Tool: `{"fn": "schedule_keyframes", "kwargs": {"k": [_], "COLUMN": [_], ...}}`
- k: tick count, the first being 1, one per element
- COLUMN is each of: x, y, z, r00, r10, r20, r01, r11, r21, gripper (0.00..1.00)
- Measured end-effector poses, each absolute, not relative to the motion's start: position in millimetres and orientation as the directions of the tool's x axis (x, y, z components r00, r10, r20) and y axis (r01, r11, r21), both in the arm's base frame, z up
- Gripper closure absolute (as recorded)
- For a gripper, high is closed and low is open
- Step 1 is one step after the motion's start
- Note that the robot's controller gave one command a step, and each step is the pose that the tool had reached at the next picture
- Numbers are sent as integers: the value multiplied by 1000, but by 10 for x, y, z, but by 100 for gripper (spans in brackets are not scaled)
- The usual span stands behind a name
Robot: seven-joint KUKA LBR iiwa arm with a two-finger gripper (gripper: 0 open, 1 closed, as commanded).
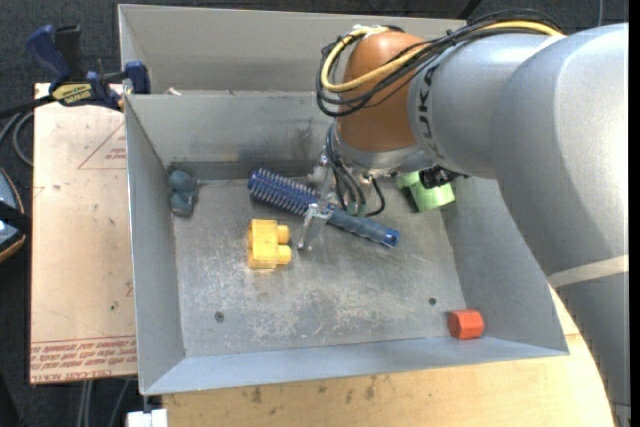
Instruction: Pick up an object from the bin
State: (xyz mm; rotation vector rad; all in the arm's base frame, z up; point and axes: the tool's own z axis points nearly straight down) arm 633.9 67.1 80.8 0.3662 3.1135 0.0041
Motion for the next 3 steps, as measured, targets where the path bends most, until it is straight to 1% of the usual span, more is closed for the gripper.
{"fn": "schedule_keyframes", "kwargs": {"k": [1,2,3], "x": [6346,6345,6506], "y": [674,1063,971], "z": [827,2321,2496], "r00": [-973,-971,-995], "r10": [232,238,-95], "r20": [-8,-8,-4], "r01": [232,238,-95], "r11": [973,971,995], "r21": [4,5,0], "gripper": [100,100,100]}}
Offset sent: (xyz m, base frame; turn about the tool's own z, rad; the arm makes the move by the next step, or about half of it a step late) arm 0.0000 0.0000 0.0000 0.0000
